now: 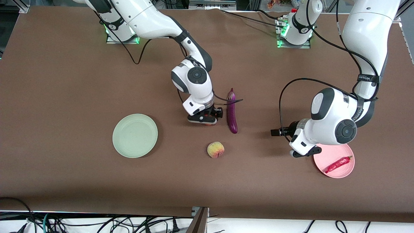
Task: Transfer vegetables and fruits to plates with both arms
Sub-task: 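Carry the pomegranate to the green plate while the left gripper grasps the eggplant, then release the pomegranate on the green plate while the left gripper lifts the eggplant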
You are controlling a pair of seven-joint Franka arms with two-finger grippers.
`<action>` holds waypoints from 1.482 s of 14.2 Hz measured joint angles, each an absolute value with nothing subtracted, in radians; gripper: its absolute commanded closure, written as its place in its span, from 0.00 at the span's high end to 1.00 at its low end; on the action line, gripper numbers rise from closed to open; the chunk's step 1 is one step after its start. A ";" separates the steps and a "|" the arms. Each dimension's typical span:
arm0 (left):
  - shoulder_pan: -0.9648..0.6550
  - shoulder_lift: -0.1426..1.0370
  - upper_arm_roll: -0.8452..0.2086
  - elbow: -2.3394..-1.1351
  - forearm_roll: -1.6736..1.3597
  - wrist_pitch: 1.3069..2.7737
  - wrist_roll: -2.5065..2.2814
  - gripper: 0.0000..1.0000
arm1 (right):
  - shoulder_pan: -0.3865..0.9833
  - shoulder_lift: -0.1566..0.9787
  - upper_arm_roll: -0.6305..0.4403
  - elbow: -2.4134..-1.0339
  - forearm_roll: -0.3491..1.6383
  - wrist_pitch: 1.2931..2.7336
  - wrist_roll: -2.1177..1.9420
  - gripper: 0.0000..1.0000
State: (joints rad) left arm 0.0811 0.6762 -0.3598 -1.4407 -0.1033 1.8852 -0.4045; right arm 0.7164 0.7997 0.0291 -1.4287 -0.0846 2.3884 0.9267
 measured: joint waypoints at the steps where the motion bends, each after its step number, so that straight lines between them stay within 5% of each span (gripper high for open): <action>1: 0.081 0.681 -0.360 -1.442 -0.141 1.888 -0.412 1.00 | 0.686 0.768 0.026 -1.422 -0.085 2.316 0.864 0.35; 6: -0.010 0.692 -0.372 -1.495 -0.198 1.916 -0.430 1.00 | 0.457 0.661 0.022 -1.427 -0.084 2.092 0.509 0.35; 11: -0.165 0.693 -0.371 -1.682 -0.190 2.254 -0.450 1.00 | 0.267 0.680 0.022 -1.472 -0.084 2.057 0.324 0.35; 13: -0.179 0.697 -0.369 -1.718 -0.127 2.320 -0.449 0.66 | 0.243 0.698 0.023 -1.482 -0.084 2.055 0.311 0.35; 19: -0.214 0.721 -0.369 -1.726 -0.081 2.363 -0.453 0.70 | 0.211 0.736 0.023 -1.502 -0.084 2.055 0.311 0.36; 20: -0.221 0.727 -0.369 -1.726 -0.081 2.369 -0.457 0.74 | 0.206 0.740 0.023 -1.505 -0.084 2.055 0.311 0.39; 21: -0.225 0.733 -0.369 -1.726 -0.080 2.374 -0.459 0.73 | 0.203 0.744 0.023 -1.508 -0.084 2.055 0.311 0.59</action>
